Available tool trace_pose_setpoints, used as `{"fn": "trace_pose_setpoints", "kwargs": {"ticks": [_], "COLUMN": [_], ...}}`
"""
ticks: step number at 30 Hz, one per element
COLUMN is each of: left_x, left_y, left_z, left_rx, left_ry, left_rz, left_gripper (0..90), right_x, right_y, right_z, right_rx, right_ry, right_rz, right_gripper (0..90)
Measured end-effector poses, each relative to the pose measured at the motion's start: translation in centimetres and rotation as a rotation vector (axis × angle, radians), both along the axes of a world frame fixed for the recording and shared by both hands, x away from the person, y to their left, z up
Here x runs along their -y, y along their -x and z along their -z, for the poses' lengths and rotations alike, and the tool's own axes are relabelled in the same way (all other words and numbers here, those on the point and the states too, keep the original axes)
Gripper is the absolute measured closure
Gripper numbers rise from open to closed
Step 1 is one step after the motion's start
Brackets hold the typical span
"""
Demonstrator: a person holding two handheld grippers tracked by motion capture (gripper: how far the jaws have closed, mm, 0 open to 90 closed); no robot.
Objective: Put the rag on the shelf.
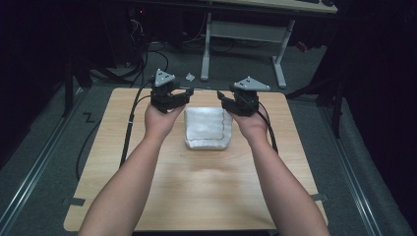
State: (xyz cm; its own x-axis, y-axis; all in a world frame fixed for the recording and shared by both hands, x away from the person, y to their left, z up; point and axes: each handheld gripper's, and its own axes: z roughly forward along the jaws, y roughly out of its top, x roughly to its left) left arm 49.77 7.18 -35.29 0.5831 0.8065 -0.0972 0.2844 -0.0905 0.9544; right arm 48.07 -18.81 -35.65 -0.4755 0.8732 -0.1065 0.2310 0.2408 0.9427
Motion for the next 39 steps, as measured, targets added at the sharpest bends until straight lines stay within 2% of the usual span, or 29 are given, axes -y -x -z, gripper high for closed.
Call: {"fn": "trace_pose_setpoints", "kwargs": {"ticks": [2, 7, 10, 11, 14, 16, 20, 24, 29, 31, 33, 36, 38, 39], "left_x": [-0.7, -2.3, -3.0, -3.4, -4.3, -4.7, -5.4, -5.9, -6.2, -6.3, -6.3, -6.4, -6.5, -6.6], "left_y": [0.6, 2.4, 3.1, 3.4, 4.0, 4.4, 5.5, 6.4, 6.9, 7.0, 7.2, 7.4, 7.6, 7.8], "left_z": [0.0, 0.5, 0.8, 0.9, 1.1, 1.3, 1.5, 1.6, 1.7, 1.8, 2.2, 3.0, 3.7, 4.2], "left_rx": [-0.015, 0.003, 0.008, 0.008, 0.006, -0.001, 0.005, 0.007, 0.01, 0.01, 0.018, -0.009, -0.022, -0.033], "left_ry": [0.012, 0.018, 0.003, 0.007, 0.015, 0.018, 0.0, -0.017, -0.023, -0.03, -0.06, -0.062, -0.062, -0.068], "left_rz": [0.009, 0.015, 0.019, 0.02, 0.017, 0.023, 0.029, 0.038, 0.035, 0.031, 0.02, 0.029, 0.032, 0.036], "left_gripper": [38.3, 35.0, 32.6, 31.9, 29.8, 27.8, 22.7, 17.1, 15.1, 15.0, 15.0, 15.0, 14.9, 14.9], "right_x": [0.1, 0.4, 0.5, 0.6, 0.7, 0.8, 1.2, 2.1, 3.0, 3.2, 3.2, 3.2, 3.2, 3.3], "right_y": [0.6, 1.9, 2.5, 2.7, 3.3, 3.9, 4.9, 5.6, 6.3, 6.6, 7.0, 7.7, 8.1, 8.3], "right_z": [-0.1, -0.2, -0.1, -0.1, 0.0, 0.2, 0.4, 0.7, 1.1, 1.3, 1.5, 2.1, 2.7, 3.0], "right_rx": [0.014, 0.032, 0.032, 0.027, 0.013, 0.018, 0.02, 0.016, 0.011, -0.005, -0.024, -0.007, -0.034, -0.033], "right_ry": [-0.005, -0.011, 0.001, 0.011, 0.001, 0.001, -0.005, -0.002, -0.009, -0.008, 0.015, 0.023, 0.041, 0.045], "right_rz": [-0.009, -0.028, -0.034, -0.035, -0.047, -0.056, -0.071, -0.06, -0.05, -0.054, -0.066, -0.08, -0.082, -0.084], "right_gripper": [43.9, 41.3, 38.7, 36.0, 30.4, 28.0, 25.1, 22.0, 21.7, 21.3, 22.3, 25.0, 25.0, 25.4]}}
